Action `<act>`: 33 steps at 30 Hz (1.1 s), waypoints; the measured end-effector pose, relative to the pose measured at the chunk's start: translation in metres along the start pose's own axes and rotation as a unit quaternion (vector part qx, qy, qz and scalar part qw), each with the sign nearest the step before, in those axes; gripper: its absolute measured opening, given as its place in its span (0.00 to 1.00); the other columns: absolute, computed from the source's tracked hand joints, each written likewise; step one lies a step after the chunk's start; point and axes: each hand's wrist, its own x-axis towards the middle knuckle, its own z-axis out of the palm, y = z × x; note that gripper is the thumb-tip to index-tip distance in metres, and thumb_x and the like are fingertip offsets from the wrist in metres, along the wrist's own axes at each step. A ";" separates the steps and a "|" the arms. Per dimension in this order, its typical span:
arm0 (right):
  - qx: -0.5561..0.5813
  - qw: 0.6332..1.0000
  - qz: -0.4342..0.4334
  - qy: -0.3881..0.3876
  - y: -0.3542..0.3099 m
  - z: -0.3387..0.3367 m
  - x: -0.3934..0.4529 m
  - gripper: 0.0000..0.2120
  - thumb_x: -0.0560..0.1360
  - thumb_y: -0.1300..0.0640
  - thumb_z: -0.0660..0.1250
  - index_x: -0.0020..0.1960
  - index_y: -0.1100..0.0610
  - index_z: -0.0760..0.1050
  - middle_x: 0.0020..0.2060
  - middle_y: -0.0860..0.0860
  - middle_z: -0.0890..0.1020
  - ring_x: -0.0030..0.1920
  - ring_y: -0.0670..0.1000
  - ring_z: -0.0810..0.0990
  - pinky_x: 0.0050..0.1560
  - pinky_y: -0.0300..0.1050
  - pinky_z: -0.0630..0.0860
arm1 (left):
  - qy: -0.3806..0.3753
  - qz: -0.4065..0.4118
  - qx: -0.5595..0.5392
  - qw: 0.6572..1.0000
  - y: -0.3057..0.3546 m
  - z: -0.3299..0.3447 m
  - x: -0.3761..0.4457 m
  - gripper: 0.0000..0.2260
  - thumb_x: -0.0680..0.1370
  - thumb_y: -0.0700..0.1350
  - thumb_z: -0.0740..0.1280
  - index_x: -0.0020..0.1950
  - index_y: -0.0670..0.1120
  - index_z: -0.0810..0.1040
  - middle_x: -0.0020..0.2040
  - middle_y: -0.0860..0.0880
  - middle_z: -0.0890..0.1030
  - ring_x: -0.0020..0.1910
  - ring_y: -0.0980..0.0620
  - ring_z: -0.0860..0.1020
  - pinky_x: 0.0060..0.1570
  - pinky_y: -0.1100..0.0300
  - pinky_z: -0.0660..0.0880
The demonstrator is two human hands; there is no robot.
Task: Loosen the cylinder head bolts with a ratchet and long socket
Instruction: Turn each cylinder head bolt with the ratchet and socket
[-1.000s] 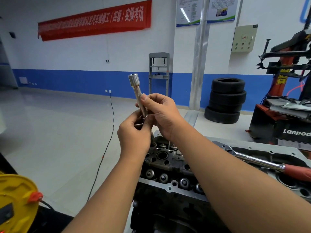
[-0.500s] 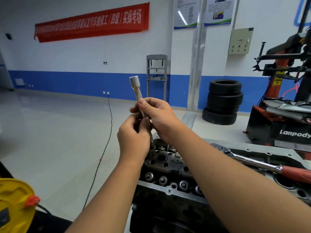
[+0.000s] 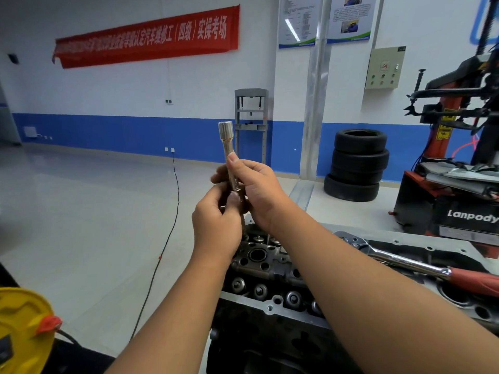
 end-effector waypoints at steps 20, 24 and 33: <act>0.018 0.999 -0.029 -0.015 0.003 0.001 0.000 0.11 0.80 0.51 0.71 0.48 0.59 0.79 0.47 0.57 0.87 0.45 0.53 0.86 0.47 0.55 0.84 | 0.038 0.029 0.059 0.997 -0.005 -0.003 0.002 0.10 0.78 0.47 0.76 0.47 0.62 0.79 0.41 0.57 0.84 0.36 0.55 0.83 0.37 0.50 0.83; -0.028 0.999 -0.023 -0.002 0.001 0.002 0.001 0.19 0.83 0.43 0.64 0.47 0.58 0.80 0.49 0.55 0.88 0.40 0.49 0.84 0.41 0.52 0.83 | -0.001 0.004 0.003 1.000 0.000 0.000 -0.001 0.08 0.81 0.55 0.65 0.48 0.66 0.83 0.44 0.52 0.86 0.43 0.49 0.86 0.45 0.43 0.85; 0.034 0.999 -0.026 0.007 0.004 0.003 0.000 0.10 0.79 0.51 0.73 0.46 0.57 0.79 0.46 0.57 0.87 0.42 0.53 0.86 0.40 0.55 0.84 | 0.039 0.022 0.071 0.997 -0.005 -0.003 0.002 0.12 0.77 0.46 0.77 0.45 0.64 0.80 0.39 0.56 0.84 0.34 0.53 0.84 0.39 0.44 0.84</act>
